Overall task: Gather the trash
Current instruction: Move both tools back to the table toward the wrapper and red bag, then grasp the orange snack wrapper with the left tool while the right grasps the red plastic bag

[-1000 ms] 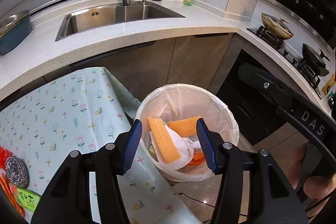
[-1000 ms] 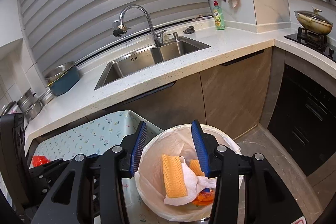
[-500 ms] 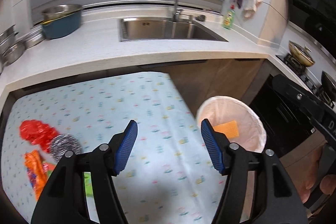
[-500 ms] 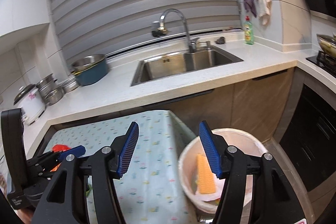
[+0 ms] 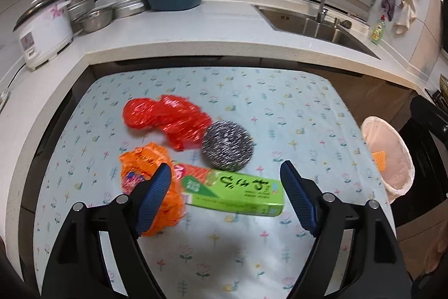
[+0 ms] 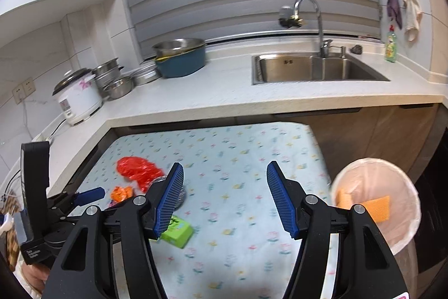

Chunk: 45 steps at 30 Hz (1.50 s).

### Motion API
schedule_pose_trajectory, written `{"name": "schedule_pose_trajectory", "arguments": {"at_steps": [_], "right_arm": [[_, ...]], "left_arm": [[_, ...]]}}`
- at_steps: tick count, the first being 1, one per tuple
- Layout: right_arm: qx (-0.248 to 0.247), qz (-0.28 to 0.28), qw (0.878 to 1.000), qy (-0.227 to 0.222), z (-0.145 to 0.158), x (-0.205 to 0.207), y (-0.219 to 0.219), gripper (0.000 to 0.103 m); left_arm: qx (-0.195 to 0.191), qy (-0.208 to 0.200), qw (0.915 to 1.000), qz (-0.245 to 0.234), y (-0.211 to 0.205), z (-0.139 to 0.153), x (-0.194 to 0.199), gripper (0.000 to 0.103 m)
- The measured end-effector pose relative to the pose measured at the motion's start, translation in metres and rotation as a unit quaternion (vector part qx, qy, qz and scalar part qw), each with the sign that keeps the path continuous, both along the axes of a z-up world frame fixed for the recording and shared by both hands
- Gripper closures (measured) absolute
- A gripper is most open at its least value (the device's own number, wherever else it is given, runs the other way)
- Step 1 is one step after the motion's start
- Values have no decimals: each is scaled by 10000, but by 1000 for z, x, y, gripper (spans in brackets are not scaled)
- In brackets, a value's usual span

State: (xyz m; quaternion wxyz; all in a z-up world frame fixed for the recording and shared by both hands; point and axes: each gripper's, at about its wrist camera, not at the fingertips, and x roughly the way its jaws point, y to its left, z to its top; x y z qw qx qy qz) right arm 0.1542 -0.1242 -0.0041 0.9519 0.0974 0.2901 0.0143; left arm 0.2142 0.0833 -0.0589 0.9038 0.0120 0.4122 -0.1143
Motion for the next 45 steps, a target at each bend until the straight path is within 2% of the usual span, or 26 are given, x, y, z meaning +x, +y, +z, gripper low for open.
{"name": "schedule_pose_trajectory", "arguments": {"at_steps": [5, 9, 12, 14, 15, 17, 18, 19, 25, 29, 36, 42, 43, 44, 45], "right_arm": [[24, 205, 9995, 251, -22, 12, 34, 43], [82, 326, 9984, 445, -39, 21, 57, 43], [81, 420, 9976, 554, -47, 28, 72, 43], [65, 472, 9969, 621, -52, 32, 81, 43], [60, 505, 9966, 651, -54, 34, 85, 43], [30, 565, 9960, 691, -57, 40, 93, 43], [23, 598, 9957, 706, -58, 44, 97, 43], [27, 635, 9954, 721, -60, 47, 100, 43], [59, 856, 9933, 774, -64, 79, 125, 43], [121, 976, 9915, 851, -70, 104, 142, 43], [40, 1115, 9887, 1003, -87, 153, 169, 43], [-54, 1141, 9864, 1180, -108, 189, 183, 43], [-28, 1169, 9856, 1220, -112, 192, 183, 46], [-7, 1193, 9849, 1257, -115, 195, 184, 66], [5, 1235, 9840, 1281, -117, 197, 185, 77]], "left_arm": [[-174, 494, 9981, 317, 47, -38, 5, 27], [-353, 767, 9955, 423, 62, -60, 11, 28], [-393, 916, 9940, 440, 67, -74, 18, 42], [-499, 1072, 9922, 399, 71, -82, 22, 65], [-572, 1131, 9913, 360, 73, -85, 23, 70], [-589, 1044, 9921, 379, 79, -81, 21, 87], [-617, 994, 9924, 383, 82, -77, 20, 87], [-682, 952, 9923, 399, 86, -73, 21, 93], [-878, 600, 9926, 590, 114, -40, 31, 95], [-871, 409, 9927, 726, 128, -27, 47, 95], [-850, 244, 9927, 825, 139, -18, 84, 95], [-802, 247, 9931, 820, 138, -25, 106, 95], [-802, 258, 9931, 816, 138, -26, 108, 95], [-791, 270, 9932, 811, 137, -28, 110, 95], [-780, 277, 9932, 813, 137, -29, 111, 95]]}}
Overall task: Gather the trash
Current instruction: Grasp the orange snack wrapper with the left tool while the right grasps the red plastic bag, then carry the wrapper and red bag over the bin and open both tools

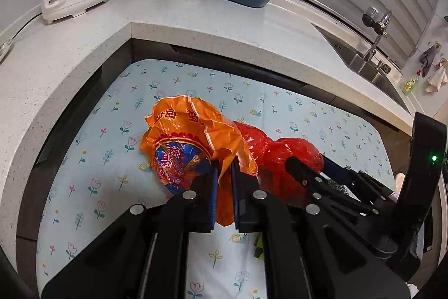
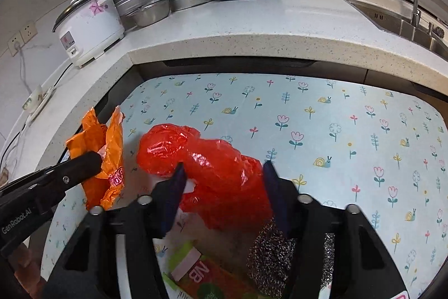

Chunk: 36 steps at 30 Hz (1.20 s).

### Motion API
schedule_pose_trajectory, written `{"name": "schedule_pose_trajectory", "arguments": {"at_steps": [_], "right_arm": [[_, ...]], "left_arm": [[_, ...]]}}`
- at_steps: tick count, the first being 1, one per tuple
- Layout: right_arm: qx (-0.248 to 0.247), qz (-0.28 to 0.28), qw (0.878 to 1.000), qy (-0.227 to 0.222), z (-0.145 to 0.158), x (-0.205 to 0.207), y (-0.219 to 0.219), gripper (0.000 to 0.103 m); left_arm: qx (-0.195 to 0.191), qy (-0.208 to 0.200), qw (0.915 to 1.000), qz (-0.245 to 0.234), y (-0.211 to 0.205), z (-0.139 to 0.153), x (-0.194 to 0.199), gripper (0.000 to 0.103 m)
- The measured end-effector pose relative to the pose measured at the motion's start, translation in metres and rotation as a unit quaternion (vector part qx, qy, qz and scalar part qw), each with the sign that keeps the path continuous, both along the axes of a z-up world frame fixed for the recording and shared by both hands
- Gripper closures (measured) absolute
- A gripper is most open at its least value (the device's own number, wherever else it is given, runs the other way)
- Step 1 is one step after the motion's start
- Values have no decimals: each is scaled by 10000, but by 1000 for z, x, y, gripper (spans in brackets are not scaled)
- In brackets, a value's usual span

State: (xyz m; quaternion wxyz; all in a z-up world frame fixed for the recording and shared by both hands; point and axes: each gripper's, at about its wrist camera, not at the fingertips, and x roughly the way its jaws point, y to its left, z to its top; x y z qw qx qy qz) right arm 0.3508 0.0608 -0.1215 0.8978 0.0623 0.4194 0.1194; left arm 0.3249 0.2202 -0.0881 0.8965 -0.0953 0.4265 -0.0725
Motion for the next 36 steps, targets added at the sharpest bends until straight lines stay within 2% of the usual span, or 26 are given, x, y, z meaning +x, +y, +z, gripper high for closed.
{"name": "schedule_pose_trajectory", "arguments": {"at_steps": [2, 5, 11, 19, 26, 36], "right_arm": [[44, 3, 10000, -2, 1, 1, -2, 89], [131, -94, 9996, -229, 16, -4, -11, 93], [208, -358, 9968, -690, 60, -20, -44, 94], [181, -867, 9899, -1111, 107, -59, -112, 94], [222, -1516, 9805, -1234, 121, -99, -196, 94], [210, -2326, 9635, -1308, 123, -162, -301, 95]], "left_arm": [[-2, -5, 10000, 3, -1, 0, 0, 95], [-12, -66, 10000, -23, -7, 7, -1, 95], [-15, -321, 9992, -247, -38, 36, -11, 95], [-45, -695, 9947, -750, -107, 81, -33, 95], [3, -836, 9879, -1310, -183, 102, -56, 95], [97, -869, 9733, -2123, -290, 106, -92, 95]]}}
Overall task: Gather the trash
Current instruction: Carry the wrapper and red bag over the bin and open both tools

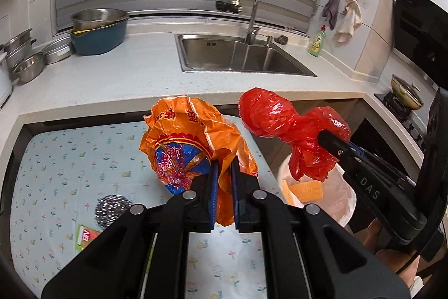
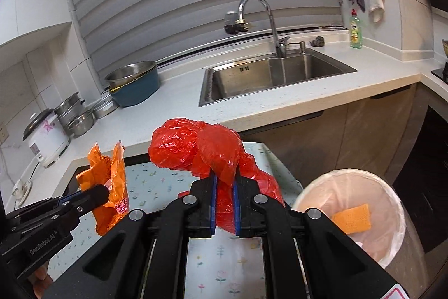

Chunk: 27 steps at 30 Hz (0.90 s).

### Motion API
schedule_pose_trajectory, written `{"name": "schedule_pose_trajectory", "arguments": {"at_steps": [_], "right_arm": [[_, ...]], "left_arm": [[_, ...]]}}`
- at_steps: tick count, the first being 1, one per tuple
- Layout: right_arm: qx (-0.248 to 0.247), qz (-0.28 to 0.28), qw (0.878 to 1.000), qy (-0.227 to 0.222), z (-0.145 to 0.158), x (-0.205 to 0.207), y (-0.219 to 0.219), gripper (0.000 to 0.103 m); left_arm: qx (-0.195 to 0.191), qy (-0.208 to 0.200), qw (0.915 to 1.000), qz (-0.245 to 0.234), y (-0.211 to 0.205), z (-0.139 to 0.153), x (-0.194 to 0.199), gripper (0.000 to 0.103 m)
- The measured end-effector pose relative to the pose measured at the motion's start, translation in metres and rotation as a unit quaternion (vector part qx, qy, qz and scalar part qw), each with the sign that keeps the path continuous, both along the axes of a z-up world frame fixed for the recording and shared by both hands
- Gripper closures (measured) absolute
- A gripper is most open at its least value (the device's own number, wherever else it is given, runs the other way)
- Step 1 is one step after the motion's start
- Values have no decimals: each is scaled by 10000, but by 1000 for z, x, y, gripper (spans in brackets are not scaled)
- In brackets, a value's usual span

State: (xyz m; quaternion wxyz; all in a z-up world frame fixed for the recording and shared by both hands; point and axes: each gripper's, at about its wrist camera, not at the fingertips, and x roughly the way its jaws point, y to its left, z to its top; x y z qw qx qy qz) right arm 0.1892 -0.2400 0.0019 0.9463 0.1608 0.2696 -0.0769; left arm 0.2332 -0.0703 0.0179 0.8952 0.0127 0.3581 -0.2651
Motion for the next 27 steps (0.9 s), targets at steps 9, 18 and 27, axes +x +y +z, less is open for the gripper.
{"name": "schedule_pose_trajectory", "arguments": {"at_steps": [9, 18, 27], "right_arm": [[110, -660, 9977, 110, -16, -53, -80, 94], [302, -1217, 9915, 343, -44, -90, -139, 94], [360, -1392, 9893, 226, -50, -100, -147, 61]], "left_arm": [[115, 92, 9965, -825, -89, -10, -30, 95], [52, 542, 9862, -1562, -156, -31, -41, 92], [-59, 445, 9882, -1467, -166, -28, -46, 41]]}}
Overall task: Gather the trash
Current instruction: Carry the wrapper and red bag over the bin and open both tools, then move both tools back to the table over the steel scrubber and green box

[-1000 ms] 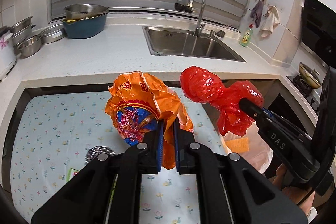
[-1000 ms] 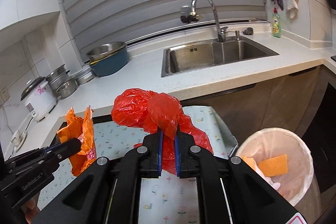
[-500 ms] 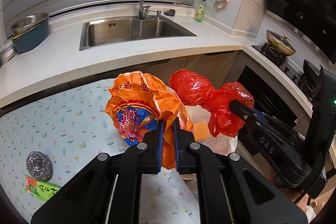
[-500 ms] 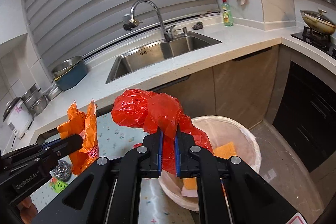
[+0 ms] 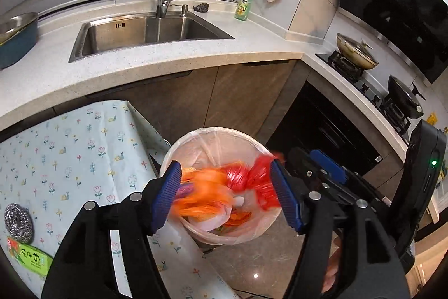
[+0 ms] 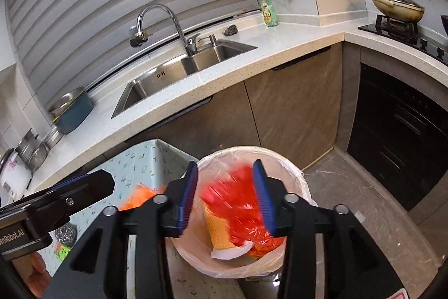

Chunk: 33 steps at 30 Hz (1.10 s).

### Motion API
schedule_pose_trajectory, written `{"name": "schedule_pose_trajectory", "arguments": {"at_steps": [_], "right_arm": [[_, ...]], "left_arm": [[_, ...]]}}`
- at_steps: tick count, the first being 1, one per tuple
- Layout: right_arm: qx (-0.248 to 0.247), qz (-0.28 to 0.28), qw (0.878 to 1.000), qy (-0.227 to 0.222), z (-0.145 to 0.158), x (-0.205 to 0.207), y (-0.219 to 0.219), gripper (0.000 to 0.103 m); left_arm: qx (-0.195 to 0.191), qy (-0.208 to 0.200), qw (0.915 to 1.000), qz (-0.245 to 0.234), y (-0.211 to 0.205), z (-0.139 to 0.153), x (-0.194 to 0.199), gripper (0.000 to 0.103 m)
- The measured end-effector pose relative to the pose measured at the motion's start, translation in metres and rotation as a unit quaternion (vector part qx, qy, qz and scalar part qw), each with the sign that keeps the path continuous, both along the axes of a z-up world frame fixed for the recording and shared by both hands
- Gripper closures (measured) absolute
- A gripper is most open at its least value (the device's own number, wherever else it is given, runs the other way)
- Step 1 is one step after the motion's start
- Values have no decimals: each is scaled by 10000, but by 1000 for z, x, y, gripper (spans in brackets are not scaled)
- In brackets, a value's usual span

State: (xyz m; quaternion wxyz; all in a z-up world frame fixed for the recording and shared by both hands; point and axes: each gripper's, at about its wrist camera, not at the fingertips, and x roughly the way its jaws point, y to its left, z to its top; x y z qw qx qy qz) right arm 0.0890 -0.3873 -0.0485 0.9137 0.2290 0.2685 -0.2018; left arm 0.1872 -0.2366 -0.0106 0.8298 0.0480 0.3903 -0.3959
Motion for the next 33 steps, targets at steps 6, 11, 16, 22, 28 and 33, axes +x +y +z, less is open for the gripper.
{"name": "schedule_pose_trajectory", "arguments": {"at_steps": [6, 11, 16, 22, 28, 33], "right_arm": [[-25, 99, 9999, -55, 7, 3, 4, 60], [-102, 202, 9997, -127, 19, 5, 18, 53], [-191, 438, 9987, -178, 30, 10, 41, 50], [-255, 845, 9959, -211, 36, 23, 83, 47], [-280, 1311, 9909, -138, 33, 43, 134, 47], [-283, 1669, 9856, -32, 24, 55, 180, 45]], "left_arm": [[69, -179, 9997, 155, 10, 7, 1, 41], [64, -281, 9990, 327, 27, 13, 3, 39], [-4, -361, 9972, 652, 58, 20, 6, 35], [67, -442, 9926, 1125, 108, 22, 15, 34], [169, -465, 9860, 1591, 164, 17, 27, 31], [357, -458, 9779, 2009, 217, 7, 38, 20]]}}
